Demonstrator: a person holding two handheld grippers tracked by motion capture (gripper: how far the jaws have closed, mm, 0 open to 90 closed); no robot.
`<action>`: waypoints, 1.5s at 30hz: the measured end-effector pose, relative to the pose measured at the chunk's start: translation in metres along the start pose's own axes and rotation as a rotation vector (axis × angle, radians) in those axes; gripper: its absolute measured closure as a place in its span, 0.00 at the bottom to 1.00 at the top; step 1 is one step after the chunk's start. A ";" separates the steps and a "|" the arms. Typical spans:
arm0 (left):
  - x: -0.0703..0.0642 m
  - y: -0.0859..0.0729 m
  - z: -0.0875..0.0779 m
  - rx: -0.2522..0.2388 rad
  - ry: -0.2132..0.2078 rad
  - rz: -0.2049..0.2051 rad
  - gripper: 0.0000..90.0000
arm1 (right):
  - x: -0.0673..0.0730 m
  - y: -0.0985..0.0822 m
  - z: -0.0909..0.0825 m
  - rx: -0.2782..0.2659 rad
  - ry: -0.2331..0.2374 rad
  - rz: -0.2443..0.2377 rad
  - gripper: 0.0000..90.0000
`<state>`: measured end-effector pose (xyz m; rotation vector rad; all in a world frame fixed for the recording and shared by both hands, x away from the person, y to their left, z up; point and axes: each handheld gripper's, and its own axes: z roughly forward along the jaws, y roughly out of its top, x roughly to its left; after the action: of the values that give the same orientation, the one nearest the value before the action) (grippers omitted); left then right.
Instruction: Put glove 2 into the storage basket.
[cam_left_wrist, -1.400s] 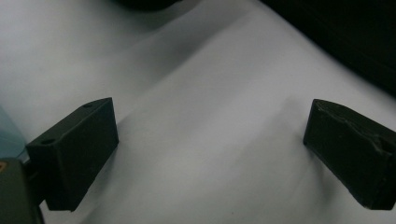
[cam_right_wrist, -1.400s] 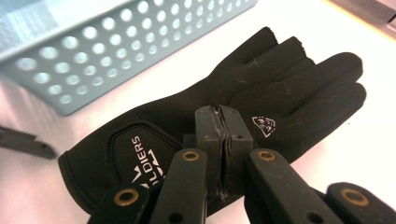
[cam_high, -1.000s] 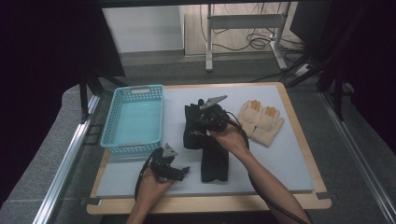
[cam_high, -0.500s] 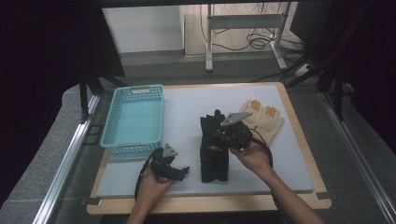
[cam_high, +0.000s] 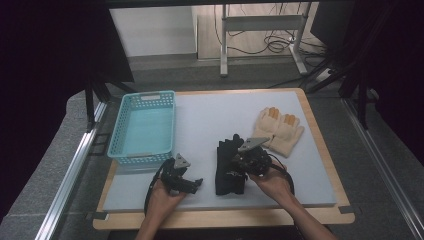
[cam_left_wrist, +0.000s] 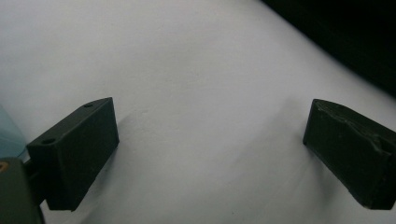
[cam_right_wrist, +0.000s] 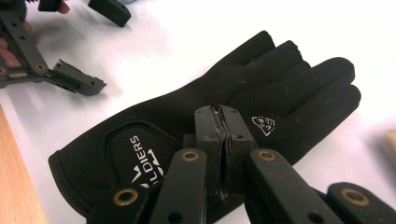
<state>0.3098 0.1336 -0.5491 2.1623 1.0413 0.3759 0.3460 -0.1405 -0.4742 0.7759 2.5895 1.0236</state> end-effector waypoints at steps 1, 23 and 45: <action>0.000 0.000 0.000 0.000 0.000 0.003 0.04 | 0.000 -0.001 0.002 0.001 0.003 0.001 0.96; 0.000 0.000 0.000 0.002 0.000 0.001 0.04 | -0.027 -0.031 -0.005 -0.041 -0.016 0.038 0.69; 0.002 0.000 -0.001 0.000 -0.012 -0.005 0.05 | -0.020 -0.072 -0.002 -0.041 0.061 0.021 0.96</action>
<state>0.3104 0.1354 -0.5484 2.1591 1.0392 0.3602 0.3340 -0.1973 -0.5220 0.7752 2.6077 1.1196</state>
